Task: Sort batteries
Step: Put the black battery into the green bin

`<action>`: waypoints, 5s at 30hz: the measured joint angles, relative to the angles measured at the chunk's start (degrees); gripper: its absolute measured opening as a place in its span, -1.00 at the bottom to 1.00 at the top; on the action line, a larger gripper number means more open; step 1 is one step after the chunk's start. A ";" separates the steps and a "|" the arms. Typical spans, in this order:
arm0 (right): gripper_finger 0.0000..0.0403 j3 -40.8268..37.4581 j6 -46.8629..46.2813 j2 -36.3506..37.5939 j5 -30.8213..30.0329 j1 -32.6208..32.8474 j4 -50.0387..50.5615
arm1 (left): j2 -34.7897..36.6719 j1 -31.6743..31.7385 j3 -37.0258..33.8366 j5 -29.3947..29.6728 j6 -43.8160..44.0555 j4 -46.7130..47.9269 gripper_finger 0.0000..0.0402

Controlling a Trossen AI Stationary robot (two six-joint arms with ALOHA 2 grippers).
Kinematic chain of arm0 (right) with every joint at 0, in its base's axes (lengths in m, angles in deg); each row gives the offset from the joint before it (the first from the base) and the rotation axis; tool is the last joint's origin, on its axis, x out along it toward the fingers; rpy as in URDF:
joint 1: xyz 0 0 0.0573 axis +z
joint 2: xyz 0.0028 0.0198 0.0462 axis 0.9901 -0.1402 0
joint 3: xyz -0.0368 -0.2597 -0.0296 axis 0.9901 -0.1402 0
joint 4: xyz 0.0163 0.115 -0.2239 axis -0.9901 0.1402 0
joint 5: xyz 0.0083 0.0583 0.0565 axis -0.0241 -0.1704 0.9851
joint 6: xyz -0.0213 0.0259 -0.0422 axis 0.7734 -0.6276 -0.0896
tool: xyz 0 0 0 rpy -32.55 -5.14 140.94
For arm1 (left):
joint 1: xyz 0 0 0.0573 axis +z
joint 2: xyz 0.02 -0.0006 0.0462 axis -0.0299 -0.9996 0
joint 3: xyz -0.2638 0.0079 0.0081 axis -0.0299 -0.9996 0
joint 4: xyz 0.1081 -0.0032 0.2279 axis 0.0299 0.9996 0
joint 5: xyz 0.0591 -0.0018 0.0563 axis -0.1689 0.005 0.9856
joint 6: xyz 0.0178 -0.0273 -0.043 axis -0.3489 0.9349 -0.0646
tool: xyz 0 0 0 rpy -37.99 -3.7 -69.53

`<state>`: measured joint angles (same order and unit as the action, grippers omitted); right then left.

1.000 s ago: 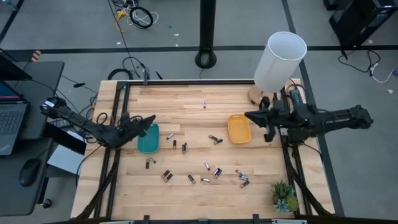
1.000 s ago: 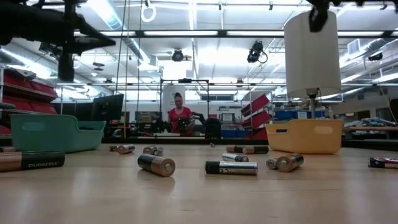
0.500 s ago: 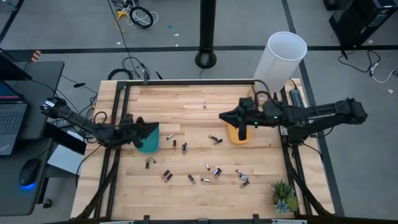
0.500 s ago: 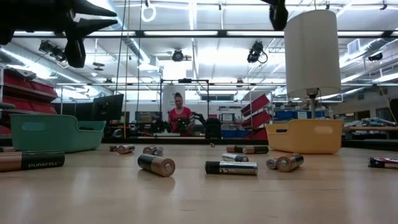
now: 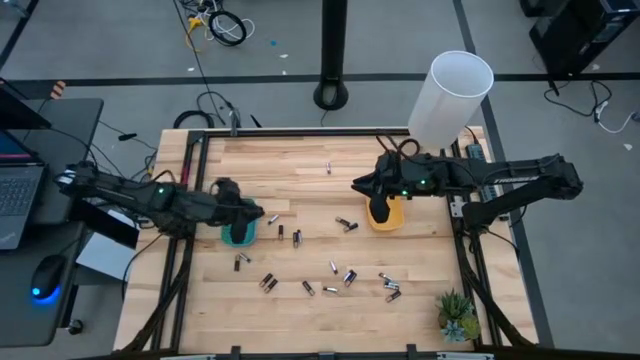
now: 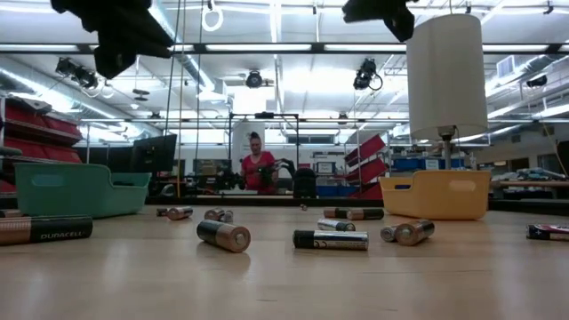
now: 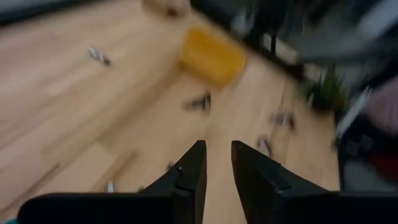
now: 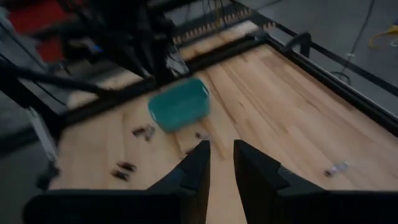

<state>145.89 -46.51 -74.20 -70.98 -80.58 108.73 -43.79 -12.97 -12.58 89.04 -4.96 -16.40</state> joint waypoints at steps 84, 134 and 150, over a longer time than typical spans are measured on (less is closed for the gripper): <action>-0.62 -3.43 10.46 14.38 0.02 6.41 21.71 | -73.44 -6.63 40.69 -27.77 -54.24 6.91 -0.25; -0.62 -3.41 14.54 14.37 -2.67 6.35 14.83 | -52.08 17.88 36.83 -17.06 -40.06 57.59 -0.69; -0.62 -3.39 14.24 14.37 -3.02 6.94 12.89 | -42.89 18.05 22.91 -18.76 -28.90 50.45 -0.25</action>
<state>142.50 -32.27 -59.83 -74.00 -73.64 121.62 -86.67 5.09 10.34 70.28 -33.85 34.05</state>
